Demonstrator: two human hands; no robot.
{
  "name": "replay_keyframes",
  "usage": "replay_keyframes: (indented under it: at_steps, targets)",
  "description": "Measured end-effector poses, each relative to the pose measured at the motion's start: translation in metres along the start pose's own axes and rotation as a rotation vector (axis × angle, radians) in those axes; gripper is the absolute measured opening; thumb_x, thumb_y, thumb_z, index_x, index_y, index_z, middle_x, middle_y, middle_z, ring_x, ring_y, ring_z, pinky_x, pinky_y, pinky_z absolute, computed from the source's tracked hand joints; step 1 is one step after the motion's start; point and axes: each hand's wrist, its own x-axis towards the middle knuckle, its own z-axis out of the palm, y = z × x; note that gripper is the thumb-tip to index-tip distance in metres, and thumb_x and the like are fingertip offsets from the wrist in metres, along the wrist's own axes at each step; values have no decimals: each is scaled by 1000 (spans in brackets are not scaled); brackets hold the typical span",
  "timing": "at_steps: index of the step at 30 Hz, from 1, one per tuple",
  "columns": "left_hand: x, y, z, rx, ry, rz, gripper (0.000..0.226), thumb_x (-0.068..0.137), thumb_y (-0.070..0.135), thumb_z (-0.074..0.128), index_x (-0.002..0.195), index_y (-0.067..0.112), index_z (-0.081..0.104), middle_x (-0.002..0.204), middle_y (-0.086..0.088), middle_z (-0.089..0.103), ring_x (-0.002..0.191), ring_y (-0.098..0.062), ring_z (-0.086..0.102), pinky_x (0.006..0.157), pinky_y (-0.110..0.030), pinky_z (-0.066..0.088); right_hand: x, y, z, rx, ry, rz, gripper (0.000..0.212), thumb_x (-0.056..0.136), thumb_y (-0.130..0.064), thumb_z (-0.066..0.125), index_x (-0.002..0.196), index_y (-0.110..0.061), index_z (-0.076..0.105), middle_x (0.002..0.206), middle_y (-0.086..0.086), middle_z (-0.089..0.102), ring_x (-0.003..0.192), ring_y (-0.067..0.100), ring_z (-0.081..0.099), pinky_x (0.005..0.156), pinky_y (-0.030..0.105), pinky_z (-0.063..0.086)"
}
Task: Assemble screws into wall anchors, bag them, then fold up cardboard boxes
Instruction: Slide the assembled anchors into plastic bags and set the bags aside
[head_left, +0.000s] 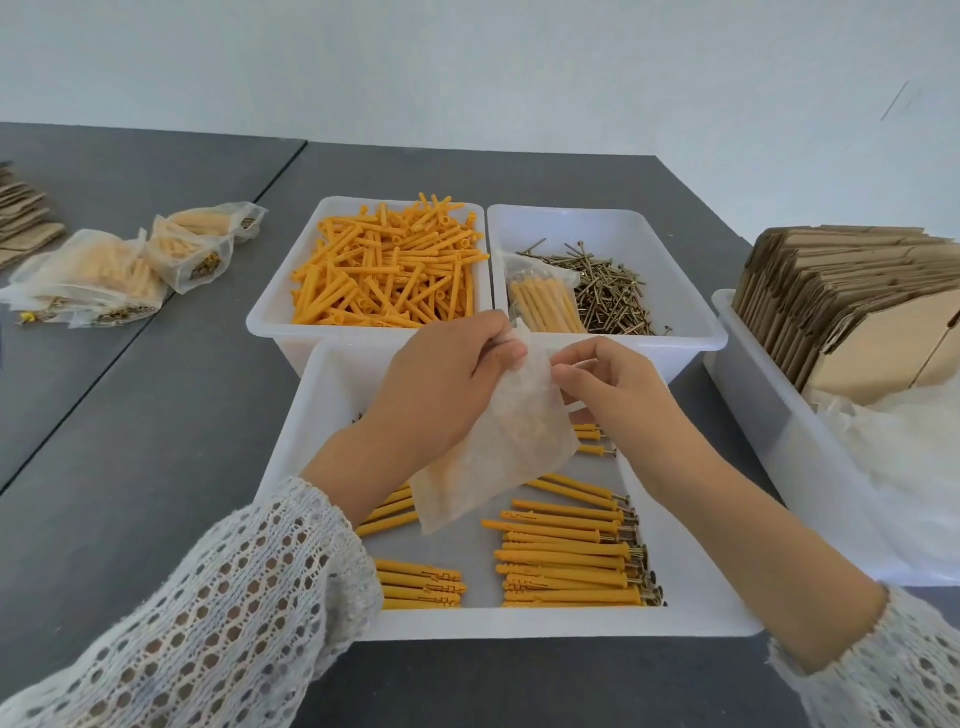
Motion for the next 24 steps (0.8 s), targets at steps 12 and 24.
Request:
replay_keyframes:
  at_steps: [12, 24]
  targets:
    - [-2, -11, -5, 122, -66, 1, 18, 103, 31, 50, 91, 25, 64, 61, 9, 49, 63, -7, 48, 61, -34, 41, 2, 3, -4, 278, -269, 191, 22, 92, -22, 64, 73, -12, 66, 70, 3, 61, 63, 15, 59, 61, 29, 55]
    - [-4, -12, -4, 367, -143, 40, 16, 99, 37, 50, 100, 31, 65, 86, 10, 60, 87, -12, 55, 71, -35, 46, -3, 0, -3, 292, -344, 184, 19, 89, -4, 66, 103, 7, 61, 92, 23, 70, 82, 31, 71, 79, 41, 61]
